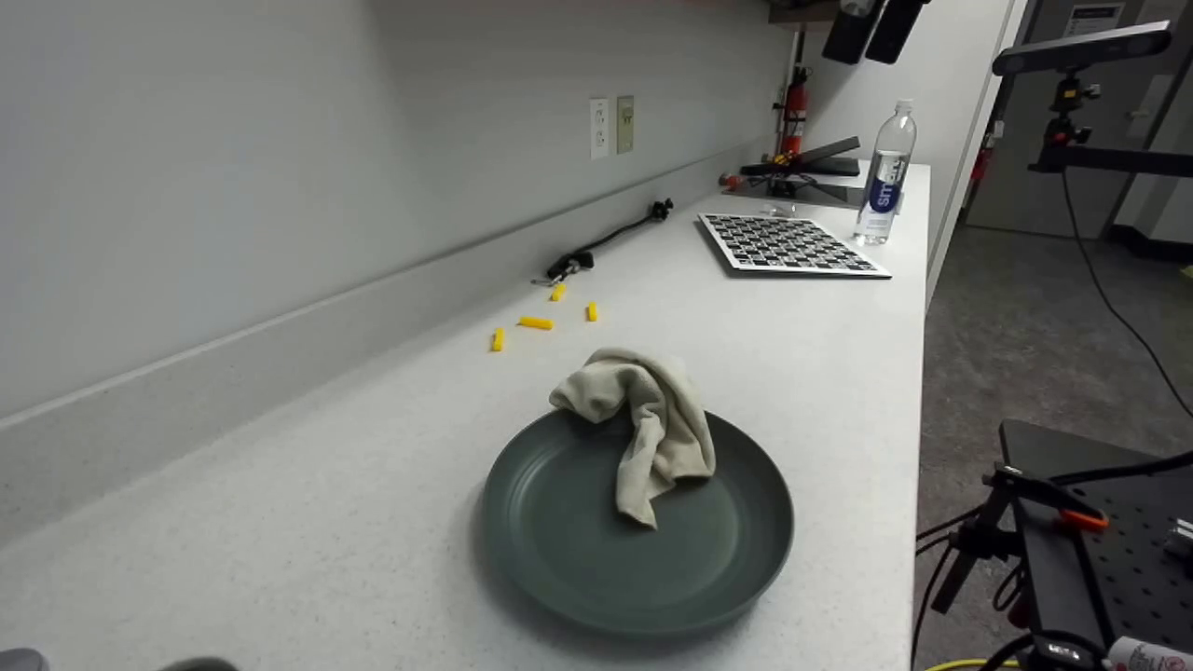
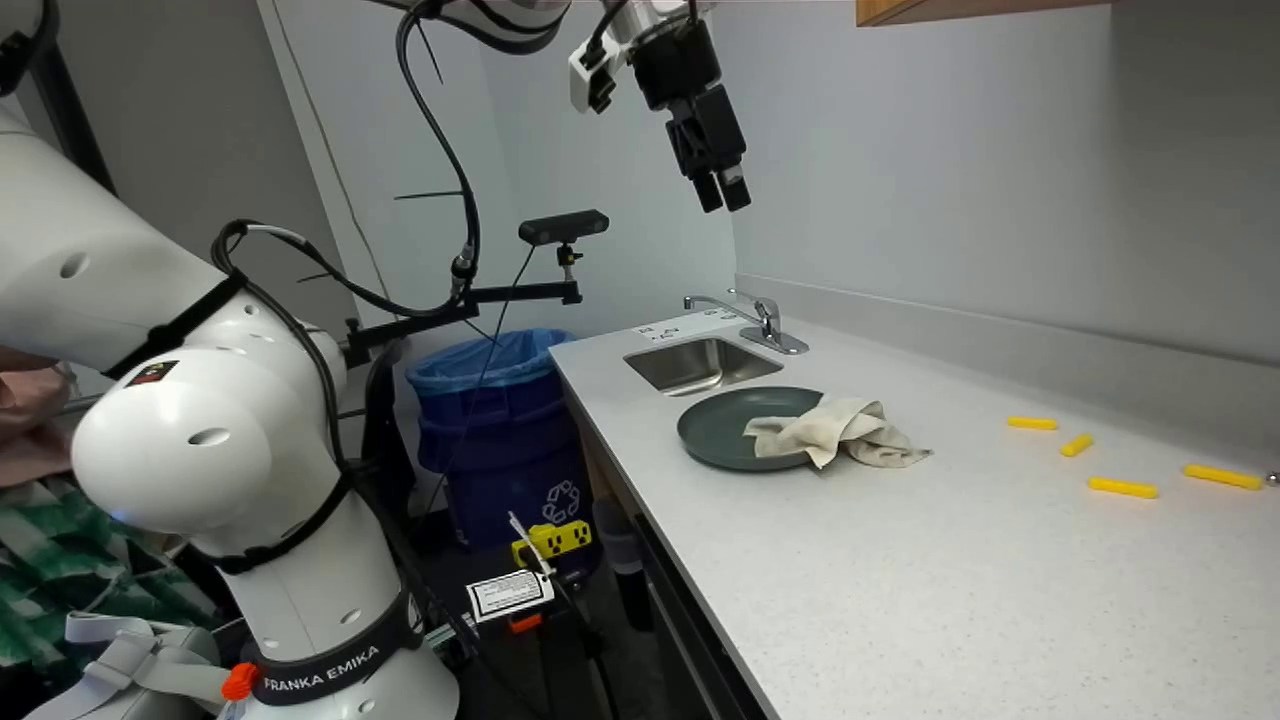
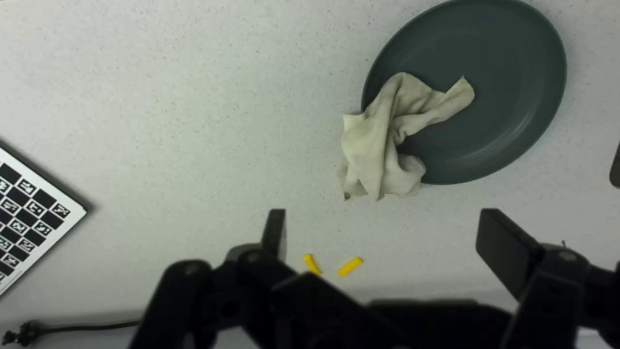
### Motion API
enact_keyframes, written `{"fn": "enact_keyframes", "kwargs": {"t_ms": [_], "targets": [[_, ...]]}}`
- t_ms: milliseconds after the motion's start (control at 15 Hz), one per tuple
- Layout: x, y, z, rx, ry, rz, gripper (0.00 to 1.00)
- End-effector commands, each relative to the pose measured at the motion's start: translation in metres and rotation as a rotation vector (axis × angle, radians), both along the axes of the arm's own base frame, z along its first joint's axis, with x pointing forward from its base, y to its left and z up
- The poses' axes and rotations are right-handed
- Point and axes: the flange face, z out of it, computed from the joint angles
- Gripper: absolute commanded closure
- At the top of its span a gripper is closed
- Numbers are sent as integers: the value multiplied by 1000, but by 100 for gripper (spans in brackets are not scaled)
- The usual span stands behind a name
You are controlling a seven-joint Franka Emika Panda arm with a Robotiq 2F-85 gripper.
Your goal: Wipe the plate with the towel, put the towel on the counter then move the plate backwards
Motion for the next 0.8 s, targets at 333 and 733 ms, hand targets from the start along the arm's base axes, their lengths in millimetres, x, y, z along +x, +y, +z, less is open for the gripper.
{"fn": "enact_keyframes", "kwargs": {"t_ms": [333, 733], "targets": [[0, 0, 1, 0, 1, 0, 0], [12, 2, -16, 11, 6, 35, 0]]}}
